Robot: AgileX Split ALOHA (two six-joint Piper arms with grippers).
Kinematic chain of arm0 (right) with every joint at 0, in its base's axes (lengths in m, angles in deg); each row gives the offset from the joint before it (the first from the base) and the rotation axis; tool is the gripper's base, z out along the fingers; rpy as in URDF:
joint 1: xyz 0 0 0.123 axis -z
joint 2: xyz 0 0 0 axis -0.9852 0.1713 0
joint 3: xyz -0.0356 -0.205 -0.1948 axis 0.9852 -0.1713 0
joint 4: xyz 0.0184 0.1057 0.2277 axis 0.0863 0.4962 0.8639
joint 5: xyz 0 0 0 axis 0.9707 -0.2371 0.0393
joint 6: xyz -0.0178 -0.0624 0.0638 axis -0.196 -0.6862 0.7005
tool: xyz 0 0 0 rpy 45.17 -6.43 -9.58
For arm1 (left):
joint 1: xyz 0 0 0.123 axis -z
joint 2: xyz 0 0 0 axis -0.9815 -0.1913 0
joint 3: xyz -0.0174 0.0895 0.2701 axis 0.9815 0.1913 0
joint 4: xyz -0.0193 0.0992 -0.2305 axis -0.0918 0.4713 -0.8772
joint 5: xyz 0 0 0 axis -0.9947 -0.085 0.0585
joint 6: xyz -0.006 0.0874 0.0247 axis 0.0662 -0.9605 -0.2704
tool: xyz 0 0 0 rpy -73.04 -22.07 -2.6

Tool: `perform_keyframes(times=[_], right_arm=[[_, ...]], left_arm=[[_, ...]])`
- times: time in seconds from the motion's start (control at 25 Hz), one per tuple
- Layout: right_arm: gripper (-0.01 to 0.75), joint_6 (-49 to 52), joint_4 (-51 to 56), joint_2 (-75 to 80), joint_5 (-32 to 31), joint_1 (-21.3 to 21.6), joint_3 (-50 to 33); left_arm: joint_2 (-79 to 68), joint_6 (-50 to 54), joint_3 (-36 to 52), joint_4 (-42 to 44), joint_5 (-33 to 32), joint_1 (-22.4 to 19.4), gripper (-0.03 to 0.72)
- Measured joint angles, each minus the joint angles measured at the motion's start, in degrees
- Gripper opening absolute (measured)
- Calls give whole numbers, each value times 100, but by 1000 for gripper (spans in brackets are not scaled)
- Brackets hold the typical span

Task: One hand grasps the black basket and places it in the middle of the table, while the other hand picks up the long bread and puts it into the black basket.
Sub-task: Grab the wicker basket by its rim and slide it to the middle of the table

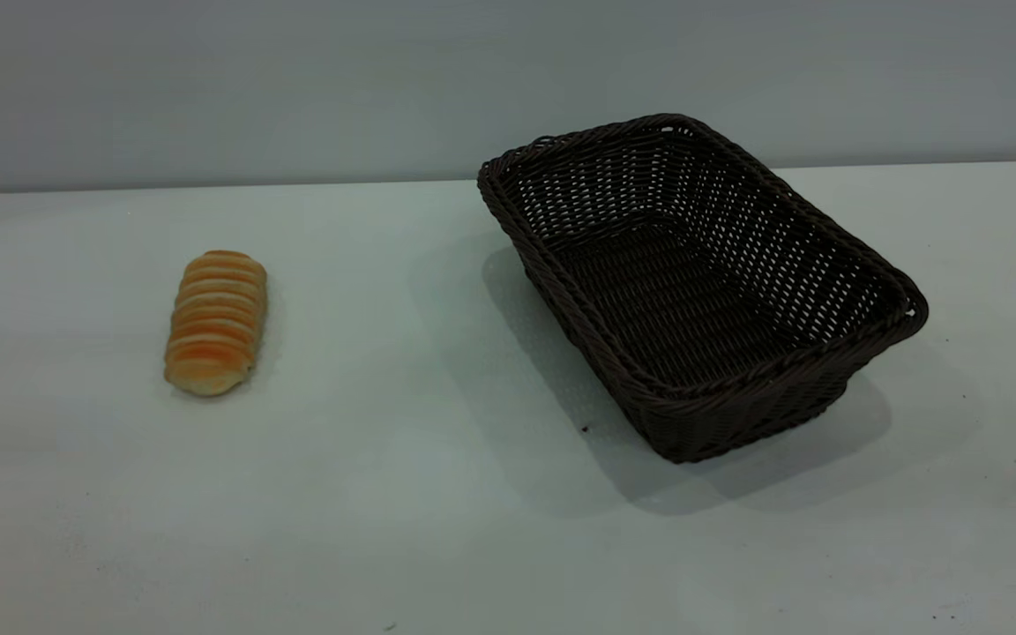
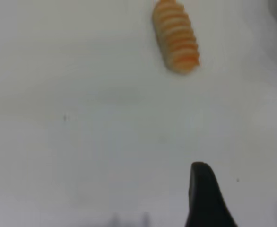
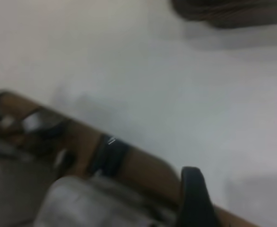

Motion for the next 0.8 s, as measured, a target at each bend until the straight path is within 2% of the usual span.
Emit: perform_keyframes(times=[0.2, 0.32, 0.56, 0.68, 0.8], right_arm=[[532, -954, 949, 1546, 342, -30, 11], [533, -1220, 1087, 2432, 716, -322, 133], [533, -1129, 1155, 3887, 1648, -1333, 660], [534, -837, 1180, 4479, 1962, -1590, 1029], [534, -397, 1211, 5038, 2219, -1652, 1445]], left_arm=[[-441, 137, -20, 0, 335, 0, 447], [-485, 155, -20, 0, 335, 0, 447], [-485, 43, -20, 0, 342, 0, 447], [-485, 32, -20, 0, 328, 0, 447], [-485, 33, -20, 0, 328, 0, 447]])
